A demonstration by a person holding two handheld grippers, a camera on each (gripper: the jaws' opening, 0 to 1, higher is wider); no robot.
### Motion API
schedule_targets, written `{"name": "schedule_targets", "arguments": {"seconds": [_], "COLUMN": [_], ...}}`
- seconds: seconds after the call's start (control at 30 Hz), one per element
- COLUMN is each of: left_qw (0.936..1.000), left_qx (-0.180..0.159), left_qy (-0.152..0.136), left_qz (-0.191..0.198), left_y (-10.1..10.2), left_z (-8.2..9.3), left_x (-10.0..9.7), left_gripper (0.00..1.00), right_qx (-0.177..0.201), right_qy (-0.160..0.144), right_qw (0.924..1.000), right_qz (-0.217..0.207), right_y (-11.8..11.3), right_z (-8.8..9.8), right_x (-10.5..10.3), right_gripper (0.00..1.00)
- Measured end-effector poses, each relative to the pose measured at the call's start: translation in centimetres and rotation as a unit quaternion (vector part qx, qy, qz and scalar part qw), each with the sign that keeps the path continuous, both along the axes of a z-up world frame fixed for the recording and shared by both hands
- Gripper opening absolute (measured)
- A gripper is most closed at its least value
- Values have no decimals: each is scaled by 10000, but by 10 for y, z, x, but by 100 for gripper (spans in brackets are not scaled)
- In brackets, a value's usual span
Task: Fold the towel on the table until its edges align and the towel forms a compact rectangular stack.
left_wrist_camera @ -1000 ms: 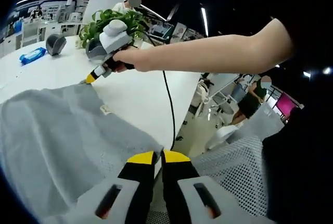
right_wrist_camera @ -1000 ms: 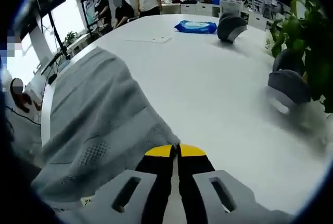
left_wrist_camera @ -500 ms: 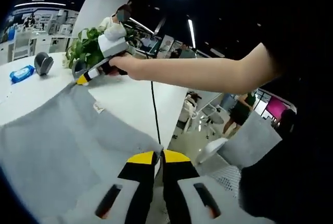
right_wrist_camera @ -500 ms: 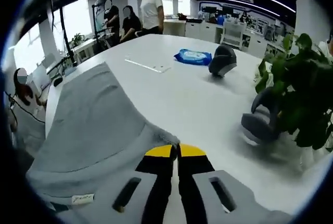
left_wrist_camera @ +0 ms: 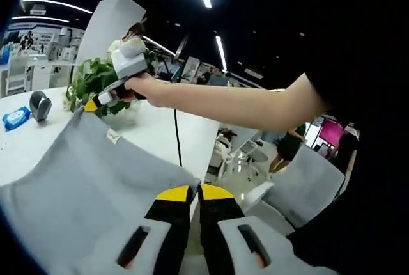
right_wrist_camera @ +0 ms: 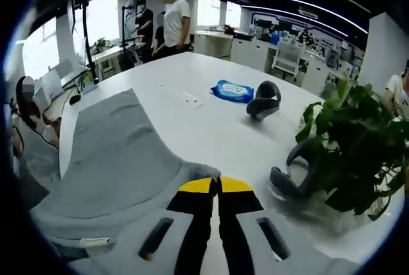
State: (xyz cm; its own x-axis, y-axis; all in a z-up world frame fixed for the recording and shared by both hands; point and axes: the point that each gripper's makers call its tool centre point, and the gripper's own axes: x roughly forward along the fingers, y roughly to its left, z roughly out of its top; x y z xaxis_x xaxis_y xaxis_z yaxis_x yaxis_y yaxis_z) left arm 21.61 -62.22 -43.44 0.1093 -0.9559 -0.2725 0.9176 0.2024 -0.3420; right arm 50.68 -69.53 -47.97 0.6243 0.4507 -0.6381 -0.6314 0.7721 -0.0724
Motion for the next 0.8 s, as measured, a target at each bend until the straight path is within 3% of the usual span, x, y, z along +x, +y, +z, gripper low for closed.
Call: {"name": "schedule_targets", "arguments": {"seconds": [0.3, 0.47, 0.8], "left_qw": [9988, 9976, 9927], "left_qx": [-330, -478, -778], "left_qy": [-339, -491, -895], "left_qz": [-91, -128, -227], "left_y": [-15, -23, -33], "left_z": [39, 58, 98], "left_x": [8, 11, 18], "left_gripper": [4, 4, 4], "right_qx": [-246, 67, 80], "right_qy": [-180, -244, -619], "right_qw": [9994, 9997, 9980], "right_qz": [181, -48, -45], "right_y": [-10, -12, -12], "right_z": [34, 49, 82], "right_x": [15, 20, 25], "right_gripper": [0, 0, 0]}}
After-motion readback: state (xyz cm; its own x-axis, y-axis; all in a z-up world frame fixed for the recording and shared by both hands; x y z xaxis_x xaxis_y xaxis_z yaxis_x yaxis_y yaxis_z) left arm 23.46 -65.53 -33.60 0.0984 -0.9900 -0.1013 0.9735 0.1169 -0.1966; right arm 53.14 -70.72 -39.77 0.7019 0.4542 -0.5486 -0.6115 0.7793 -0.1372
